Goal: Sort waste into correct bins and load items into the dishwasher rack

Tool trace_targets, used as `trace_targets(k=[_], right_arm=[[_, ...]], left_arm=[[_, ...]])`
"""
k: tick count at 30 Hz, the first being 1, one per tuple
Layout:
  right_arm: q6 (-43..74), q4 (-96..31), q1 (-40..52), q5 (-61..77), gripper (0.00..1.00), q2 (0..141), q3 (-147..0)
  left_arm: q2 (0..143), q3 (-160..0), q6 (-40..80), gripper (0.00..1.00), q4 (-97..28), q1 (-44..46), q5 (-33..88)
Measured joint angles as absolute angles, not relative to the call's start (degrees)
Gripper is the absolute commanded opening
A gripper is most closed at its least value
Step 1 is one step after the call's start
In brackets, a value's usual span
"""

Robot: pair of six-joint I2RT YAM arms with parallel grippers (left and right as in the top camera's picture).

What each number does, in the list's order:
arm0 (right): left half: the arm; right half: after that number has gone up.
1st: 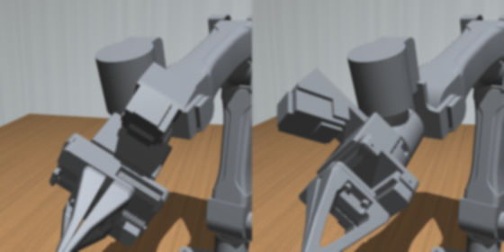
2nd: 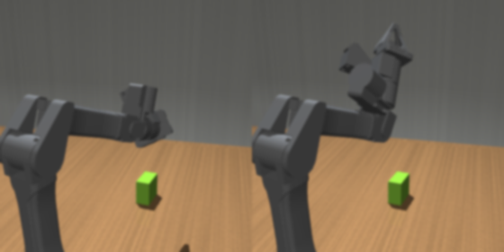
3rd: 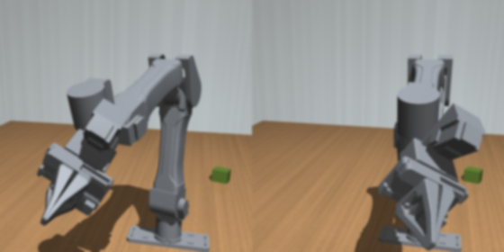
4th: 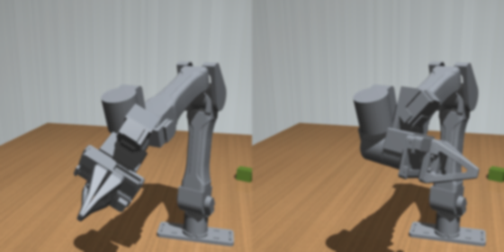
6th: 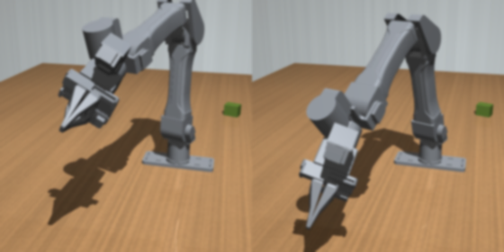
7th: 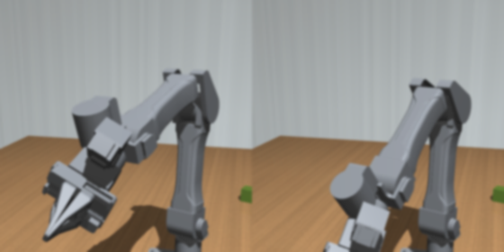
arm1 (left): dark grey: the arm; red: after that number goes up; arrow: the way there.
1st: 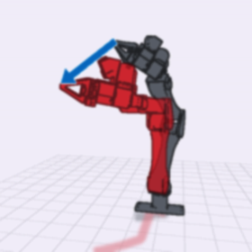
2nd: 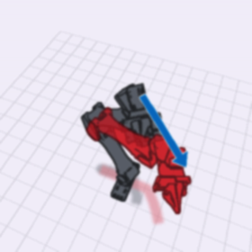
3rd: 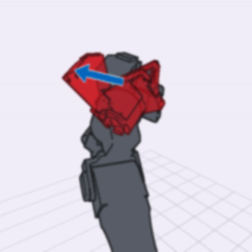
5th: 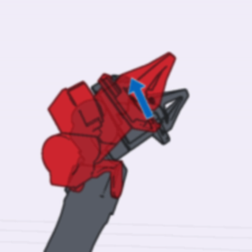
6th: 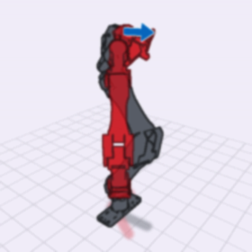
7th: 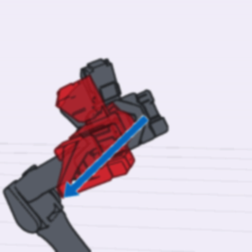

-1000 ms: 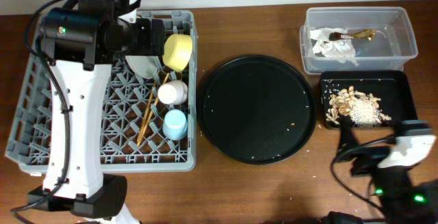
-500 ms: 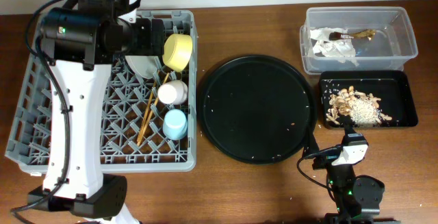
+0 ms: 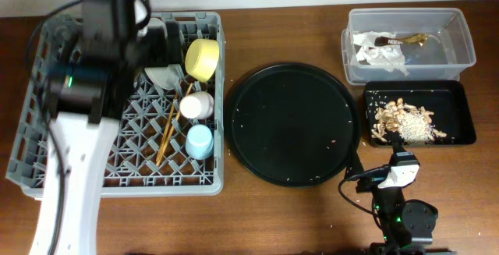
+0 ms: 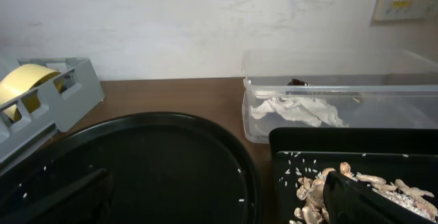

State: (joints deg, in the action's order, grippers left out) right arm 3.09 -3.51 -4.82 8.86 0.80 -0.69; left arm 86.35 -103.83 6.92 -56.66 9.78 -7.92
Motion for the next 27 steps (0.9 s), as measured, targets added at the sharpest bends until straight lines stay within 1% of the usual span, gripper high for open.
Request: trace_targets(k=[1,2,3,4,5,6,8,9,11,12,15,17,18,27], right_arm=[[3.1,-3.5,-4.8,8.8,0.98,0.8,-0.7],[3.1,-3.5,-4.8,8.8,0.98,0.8,-0.7],[3.1,-3.4,-4.8,8.8,0.98,0.8,-0.7],[3.1,-3.6,-4.8,8.8,0.98,0.8,-0.7],[3.1,-3.5,-4.8,8.8,0.98,0.8,-0.7],[3.0,-3.6,-4.8,8.8,0.99,0.8,-0.7],[3.1,-3.5,-4.8,8.8,0.99,0.8,-0.7],[3.1,-3.6,-4.8,8.8,0.98,0.8,-0.7],[3.1,-3.6,-4.8,8.8,0.99,0.8,-0.7],[3.2,-3.6,-4.8,8.8,0.98,0.8,-0.7],[3.2,-3.6,-4.8,8.8,0.98,0.7,-0.7],[3.2,-3.6,-4.8,8.8,0.98,0.8,-0.7],[3.2,-3.6,-4.8,8.8,0.98,0.8,-0.7],[3.2,-3.6,-4.8,8.8,0.98,0.7,-0.7]], left_arm=[[79.1,-91.6,6.9,0.99,-48.3,8.4,-7.9],[72.4,-82.5,6.9,0.99,-43.5,7.0,-7.9],[67.3,-73.6,6.9,0.99,-36.1,6.0,-7.9],[59.1,-62.1,6.9,0.99,-33.2,4.7,-7.9],[53.8,-54.5,6.9,0.99,-27.5,3.8,-7.9],[44.9,-43.0,6.9,0.99,-22.2,2.8,-7.7],[35.5,-29.9,6.9,0.99,-10.3,1.5,-7.0],[28.0,-20.3,6.9,0.99,-5.2,0.9,-6.7],[20.4,-9.3,6.6,0.99,0.7,0.7,-6.4],[19.1,-7.9,6.4,0.99,1.5,0.6,-6.4],[8.8,-1.7,6.0,0.99,2.3,-1.9,-6.4],[2.7,-0.8,5.3,0.99,-3.9,-2.1,-6.8],[1.2,-0.7,4.8,0.99,-4.1,-2.1,-6.9],[0.8,-0.7,4.0,0.99,-4.1,-2.1,-6.8]])
